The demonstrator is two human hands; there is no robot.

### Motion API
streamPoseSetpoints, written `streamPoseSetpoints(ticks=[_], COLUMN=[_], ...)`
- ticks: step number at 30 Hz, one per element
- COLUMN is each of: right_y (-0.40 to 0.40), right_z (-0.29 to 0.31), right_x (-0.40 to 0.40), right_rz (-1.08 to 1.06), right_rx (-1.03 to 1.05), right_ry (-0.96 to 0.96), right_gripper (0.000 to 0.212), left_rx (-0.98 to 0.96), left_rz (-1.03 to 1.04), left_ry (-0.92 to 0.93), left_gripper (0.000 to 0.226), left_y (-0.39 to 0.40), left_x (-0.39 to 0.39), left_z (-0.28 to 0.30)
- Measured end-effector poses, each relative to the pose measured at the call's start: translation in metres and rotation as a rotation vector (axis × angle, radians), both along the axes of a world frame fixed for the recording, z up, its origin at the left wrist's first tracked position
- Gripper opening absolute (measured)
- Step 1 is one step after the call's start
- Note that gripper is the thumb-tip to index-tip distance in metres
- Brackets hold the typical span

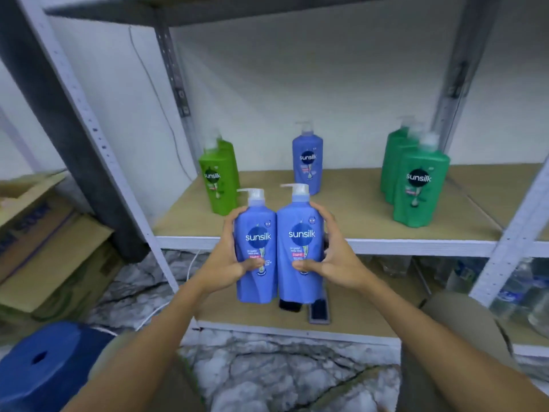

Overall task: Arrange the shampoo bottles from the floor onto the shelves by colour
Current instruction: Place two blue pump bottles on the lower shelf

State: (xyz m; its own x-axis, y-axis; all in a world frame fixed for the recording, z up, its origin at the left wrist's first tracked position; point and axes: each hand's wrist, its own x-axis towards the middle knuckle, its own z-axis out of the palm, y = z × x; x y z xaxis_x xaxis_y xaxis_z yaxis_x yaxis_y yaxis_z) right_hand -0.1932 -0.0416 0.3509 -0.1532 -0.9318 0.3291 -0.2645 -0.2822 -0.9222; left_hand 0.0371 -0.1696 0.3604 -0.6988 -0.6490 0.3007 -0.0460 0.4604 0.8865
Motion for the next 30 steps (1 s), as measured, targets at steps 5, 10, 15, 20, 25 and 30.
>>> streamPoseSetpoints(ticks=[5, 10, 15, 20, 25, 30], right_y=[-0.021, -0.044, -0.063, -0.074, -0.084, -0.083], right_z=[0.044, 0.066, 0.051, 0.030, 0.026, 0.028], right_x=[-0.018, -0.042, -0.061, -0.076, -0.088, -0.098], right_rz=[-0.063, -0.104, -0.252, -0.310, -0.352, -0.318], right_rx=[-0.095, -0.139, -0.150, -0.123, -0.087, -0.060], right_ry=[0.045, 0.105, 0.107, 0.152, 0.130, 0.189], right_gripper=[0.107, 0.102, 0.104, 0.103, 0.101, 0.101], left_rx=[-0.066, -0.119, -0.122, -0.115, -0.154, -0.175], left_rz=[0.068, 0.115, 0.215, 0.272, 0.189, 0.112], left_ry=[0.066, 0.105, 0.152, 0.196, 0.156, 0.130], left_gripper=[0.100, 0.098, 0.100, 0.092, 0.095, 0.099], left_y=[-0.025, -0.055, -0.076, -0.102, -0.118, -0.128], left_x=[-0.036, -0.076, -0.104, -0.114, -0.121, -0.118], left_z=[0.034, 0.049, 0.030, 0.003, 0.006, 0.003])
